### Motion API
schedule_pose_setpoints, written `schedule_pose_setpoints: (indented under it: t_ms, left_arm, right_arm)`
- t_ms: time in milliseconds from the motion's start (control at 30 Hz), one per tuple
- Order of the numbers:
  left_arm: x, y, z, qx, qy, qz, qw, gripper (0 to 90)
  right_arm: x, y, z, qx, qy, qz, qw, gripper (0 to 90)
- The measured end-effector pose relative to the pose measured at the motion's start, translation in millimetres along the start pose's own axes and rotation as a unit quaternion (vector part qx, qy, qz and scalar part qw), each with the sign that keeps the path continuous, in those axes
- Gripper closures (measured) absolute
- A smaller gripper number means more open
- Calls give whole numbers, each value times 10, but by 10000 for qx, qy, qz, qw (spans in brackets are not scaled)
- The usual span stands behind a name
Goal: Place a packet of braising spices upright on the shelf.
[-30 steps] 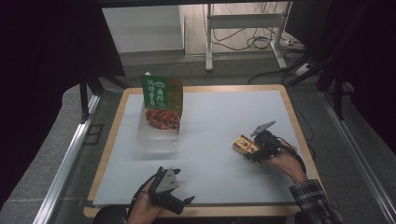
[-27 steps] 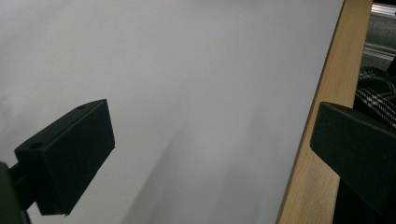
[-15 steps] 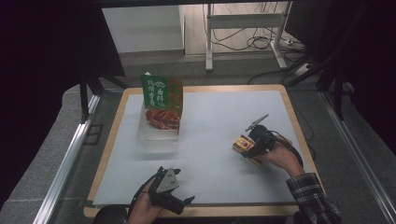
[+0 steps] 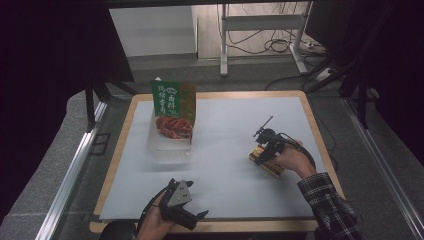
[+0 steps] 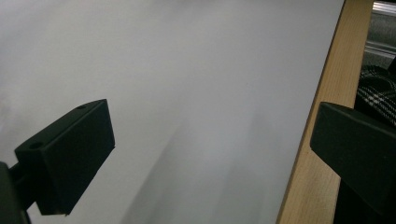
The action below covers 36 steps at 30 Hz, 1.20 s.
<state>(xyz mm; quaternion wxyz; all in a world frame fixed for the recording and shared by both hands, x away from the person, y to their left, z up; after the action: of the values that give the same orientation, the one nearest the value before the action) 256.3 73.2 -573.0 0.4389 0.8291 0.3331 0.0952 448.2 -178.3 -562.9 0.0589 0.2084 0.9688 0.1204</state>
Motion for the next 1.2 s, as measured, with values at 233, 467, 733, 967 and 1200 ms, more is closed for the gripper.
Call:
schedule_pose_setpoints:
  t_ms: [233, 467, 733, 967, 1200]
  left_arm:
    - [-1, 1, -1, -5, 3, 2, 10000, 0]
    - [-1, 4, -2, -15, 10, 0, 10000, 0]
    - [5, 6, -7, -14, 25, 15, 10000, 0]
    - [4, 11, -7, -55, 28, -21, 10000, 0]
    - [10, 12, -12, -44, 47, 2, 10000, 0]
  right_arm:
    - [30, 23, -5, 118, 6, 29, 9999, 315]
    - [24, 38, -112, -95, -52, 29, 9999, 319]
    - [74, 124, -278, -483, -150, -47, 9987, 321]
    - [65, 177, -430, -990, -142, -12, 9950, 321]
    - [68, 259, -597, -1717, -242, -94, 9848, 321]
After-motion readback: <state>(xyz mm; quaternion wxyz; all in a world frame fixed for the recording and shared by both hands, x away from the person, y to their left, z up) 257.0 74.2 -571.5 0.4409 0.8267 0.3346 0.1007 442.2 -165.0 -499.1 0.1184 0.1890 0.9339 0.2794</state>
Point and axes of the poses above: each handheld gripper's, and its own axes: z roughly forward along the jaws, y roughly out of its top, x roughly to its left, the point moved 7 cm from there along z, roughly forward along the jaws, and after that the axes turned 13 degrees about -z, right-handed, at the moved point
